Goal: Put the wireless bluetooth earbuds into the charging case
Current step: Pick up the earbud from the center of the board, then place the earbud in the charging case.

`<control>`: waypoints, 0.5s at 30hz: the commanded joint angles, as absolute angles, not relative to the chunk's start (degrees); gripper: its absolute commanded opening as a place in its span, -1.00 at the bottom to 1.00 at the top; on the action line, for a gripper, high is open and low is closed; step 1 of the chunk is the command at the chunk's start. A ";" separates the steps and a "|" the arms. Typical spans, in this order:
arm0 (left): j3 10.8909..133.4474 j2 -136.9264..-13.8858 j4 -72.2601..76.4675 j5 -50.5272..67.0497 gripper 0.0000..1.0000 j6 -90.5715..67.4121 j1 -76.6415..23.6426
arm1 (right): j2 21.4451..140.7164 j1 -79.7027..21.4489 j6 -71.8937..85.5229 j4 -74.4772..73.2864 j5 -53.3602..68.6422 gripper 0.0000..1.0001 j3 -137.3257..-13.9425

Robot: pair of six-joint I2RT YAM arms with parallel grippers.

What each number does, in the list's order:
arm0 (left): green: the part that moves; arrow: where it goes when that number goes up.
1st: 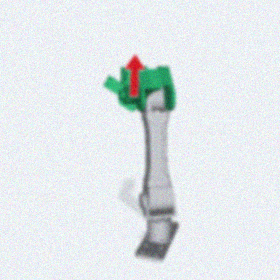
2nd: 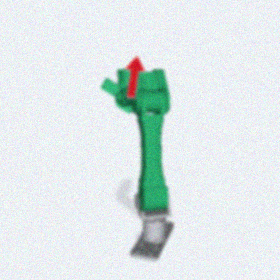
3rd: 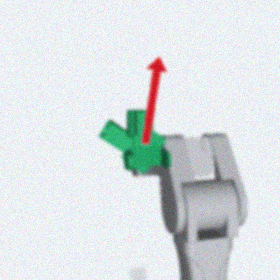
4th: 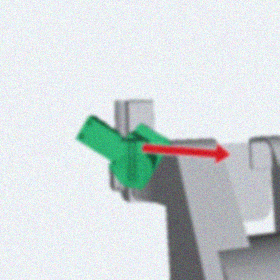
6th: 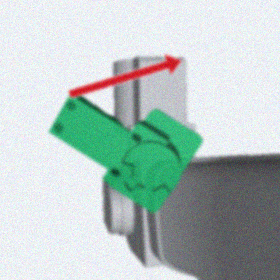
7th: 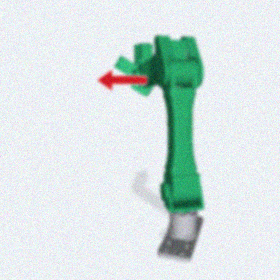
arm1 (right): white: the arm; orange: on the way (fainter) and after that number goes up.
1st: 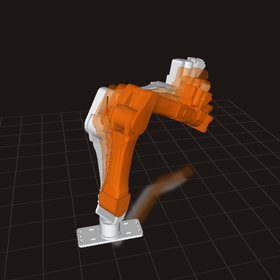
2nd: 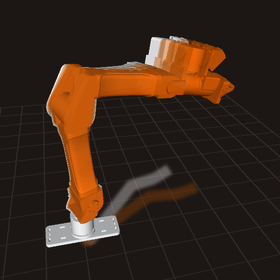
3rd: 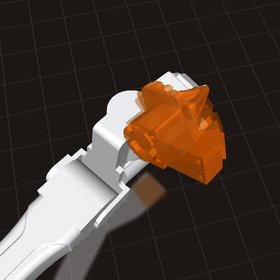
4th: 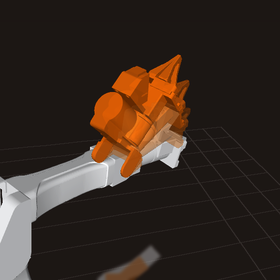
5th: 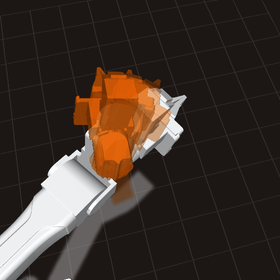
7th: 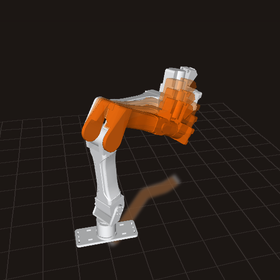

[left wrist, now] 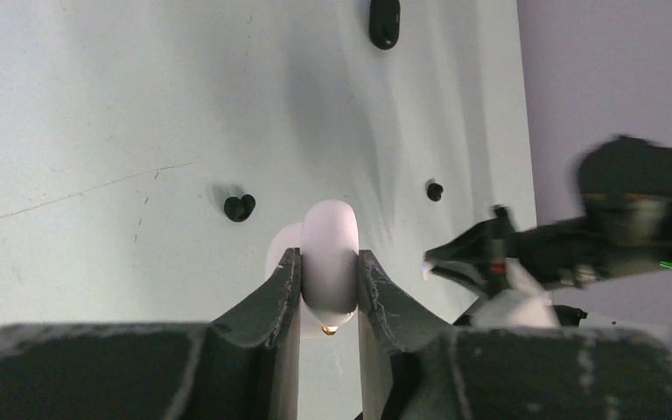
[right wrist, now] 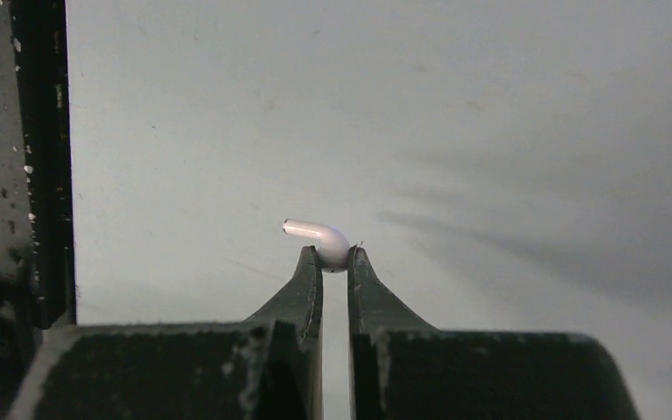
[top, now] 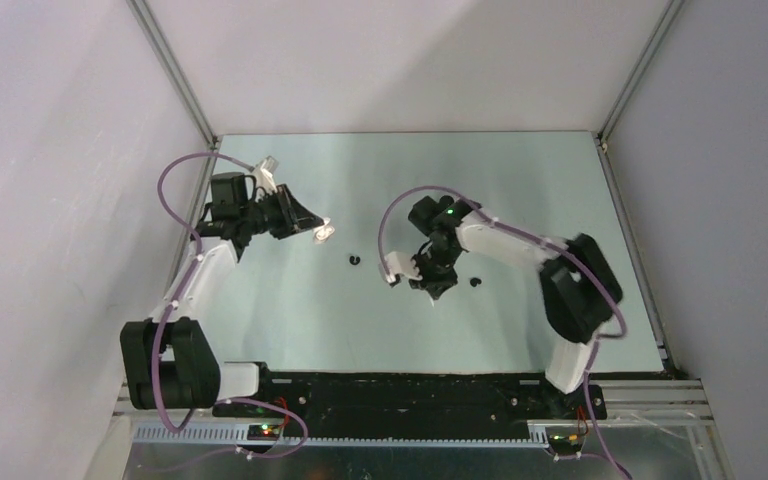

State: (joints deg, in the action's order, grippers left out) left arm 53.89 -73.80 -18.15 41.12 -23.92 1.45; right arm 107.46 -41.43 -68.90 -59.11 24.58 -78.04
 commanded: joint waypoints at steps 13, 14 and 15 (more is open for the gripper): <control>64.92 -84.87 -9.26 44.07 -1.00 -36.28 -9.85 | 78.88 -49.16 -58.84 -24.81 -6.01 -1.00 -79.11; 65.07 -85.02 -8.45 44.36 -1.00 -37.04 -10.79 | 78.82 -49.45 -58.43 -22.11 -6.80 -1.00 -79.15; 65.18 -85.04 -6.95 44.64 -1.00 -38.35 -11.15 | 78.88 -50.09 -58.35 -21.12 -7.13 -1.00 -79.18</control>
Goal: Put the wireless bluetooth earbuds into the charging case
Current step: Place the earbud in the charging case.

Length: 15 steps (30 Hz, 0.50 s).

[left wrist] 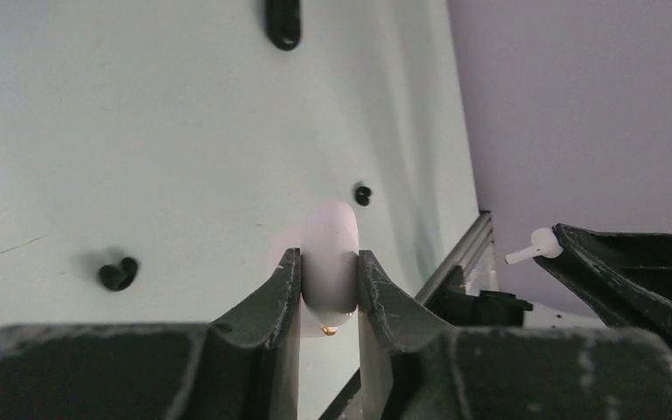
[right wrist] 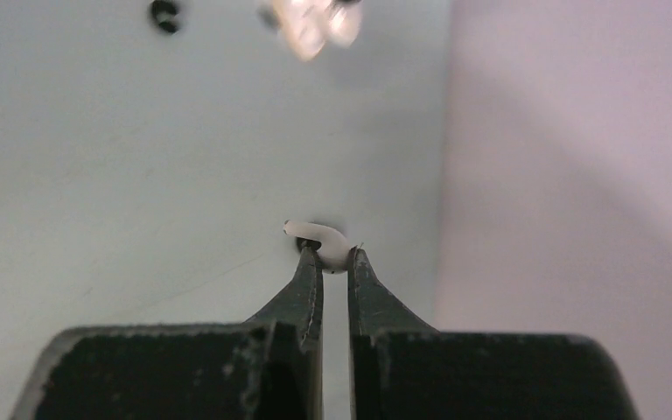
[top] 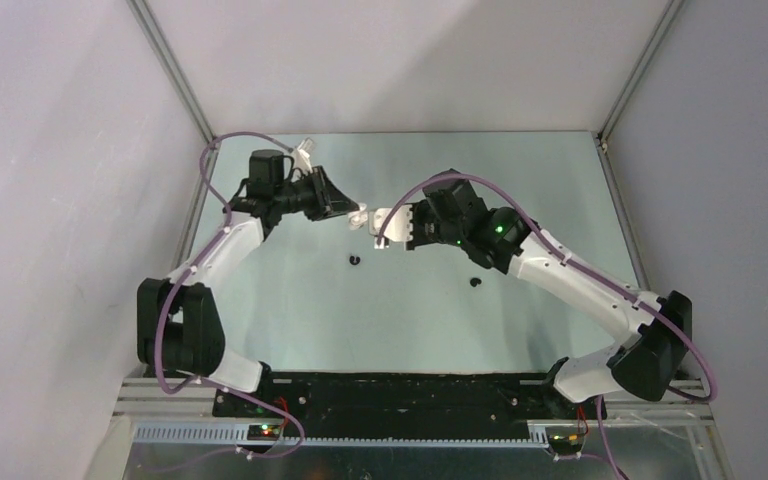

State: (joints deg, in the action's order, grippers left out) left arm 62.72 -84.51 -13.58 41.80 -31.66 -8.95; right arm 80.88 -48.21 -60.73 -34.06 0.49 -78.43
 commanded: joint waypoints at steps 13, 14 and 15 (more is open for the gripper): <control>65.01 -85.60 -1.87 47.30 -1.00 -43.00 -13.08 | 88.17 -55.01 -53.47 -23.35 -7.30 -1.00 -89.41; 64.83 -85.60 -1.04 47.82 -1.00 -43.30 -13.11 | 88.56 -55.14 -53.97 -23.88 -7.19 -1.00 -89.75; 64.85 -85.72 -0.55 48.89 -1.00 -43.92 -13.15 | 89.55 -55.23 -54.23 -24.51 -6.98 -1.00 -90.79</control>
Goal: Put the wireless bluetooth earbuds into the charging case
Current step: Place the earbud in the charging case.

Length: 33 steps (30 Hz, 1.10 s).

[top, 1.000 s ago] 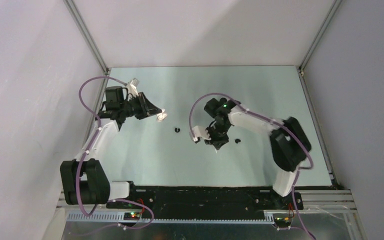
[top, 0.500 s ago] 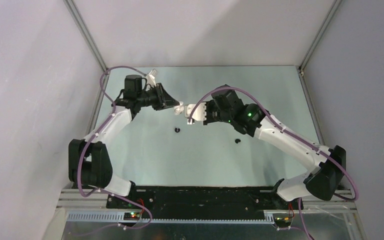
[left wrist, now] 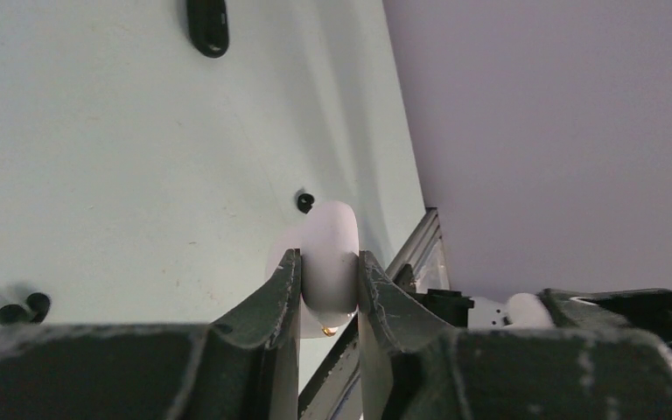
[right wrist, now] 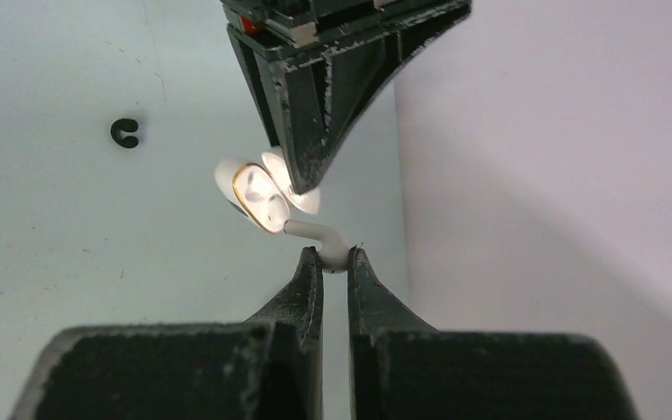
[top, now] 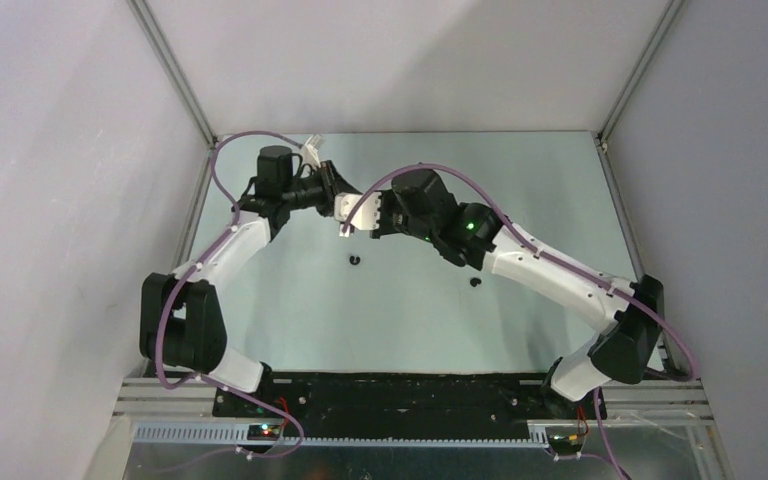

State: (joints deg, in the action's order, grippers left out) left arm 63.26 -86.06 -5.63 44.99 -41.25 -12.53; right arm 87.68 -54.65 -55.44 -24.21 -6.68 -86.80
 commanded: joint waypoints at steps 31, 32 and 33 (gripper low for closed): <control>62.14 -88.93 9.58 56.99 -1.00 -57.17 -12.51 | 93.37 -56.56 -57.58 -25.26 -14.31 -1.00 -91.10; 62.14 -89.05 9.67 57.09 -1.00 -57.45 -12.49 | 93.30 -56.64 -57.58 -25.07 -14.45 -1.00 -90.87; 62.16 -89.13 9.84 57.19 -1.00 -57.64 -12.48 | 93.26 -56.66 -57.86 -24.94 -14.60 -1.00 -90.79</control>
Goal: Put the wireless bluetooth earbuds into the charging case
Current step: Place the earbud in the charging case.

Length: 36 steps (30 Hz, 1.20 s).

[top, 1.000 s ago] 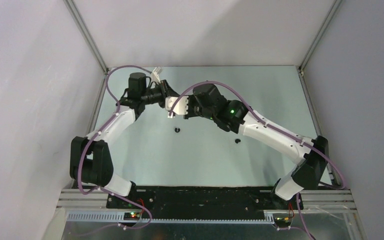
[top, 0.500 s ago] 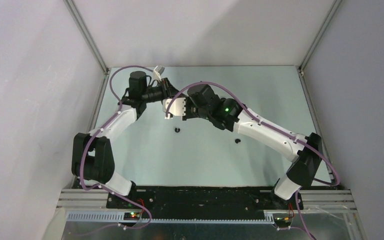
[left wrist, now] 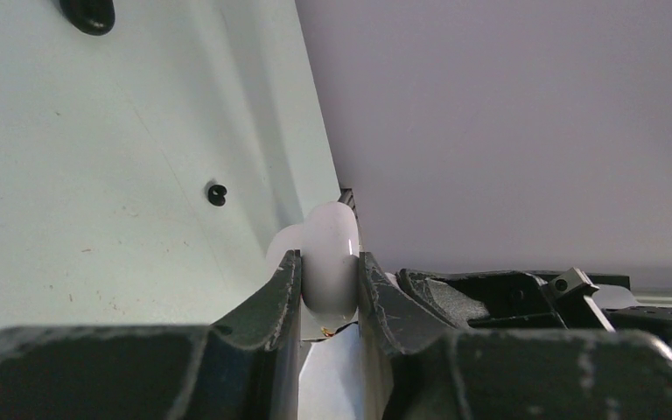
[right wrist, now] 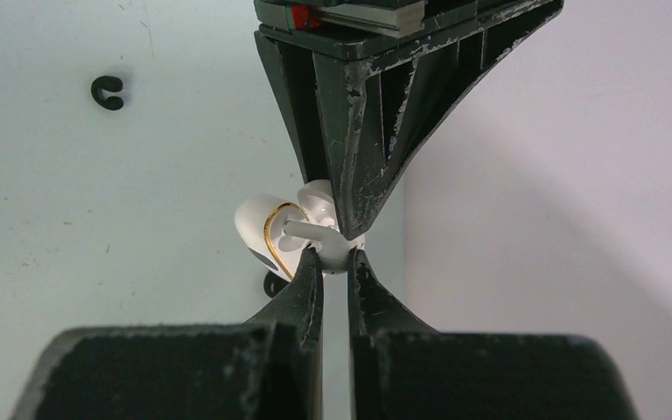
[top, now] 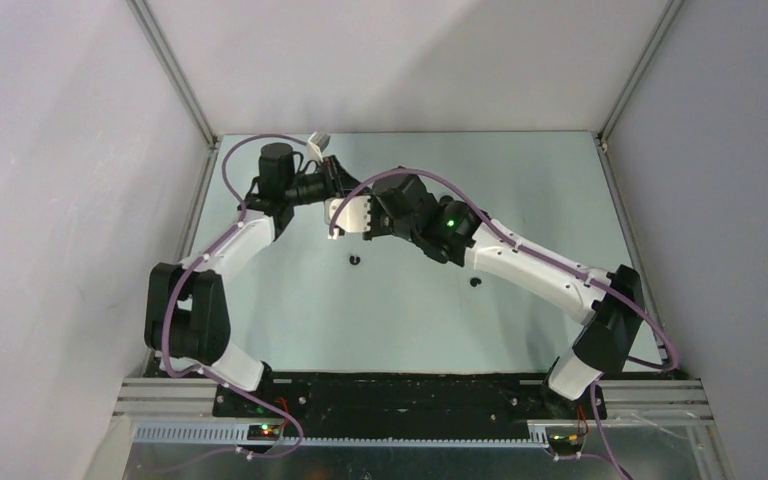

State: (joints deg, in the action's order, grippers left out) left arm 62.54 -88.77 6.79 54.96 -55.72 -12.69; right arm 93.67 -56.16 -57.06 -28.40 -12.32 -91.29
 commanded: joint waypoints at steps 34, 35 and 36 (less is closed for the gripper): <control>59.46 -90.48 18.25 57.53 -1.00 -67.09 -10.72 | 92.67 -57.12 -55.80 -30.79 -12.17 0.00 -92.31; 59.56 -90.45 18.22 57.49 -1.00 -67.03 -10.72 | 93.24 -56.38 -55.32 -33.80 -11.31 0.02 -94.67; 59.57 -90.40 18.27 57.49 -1.00 -66.75 -10.72 | 93.67 -56.01 -54.13 -35.31 -9.73 0.07 -95.94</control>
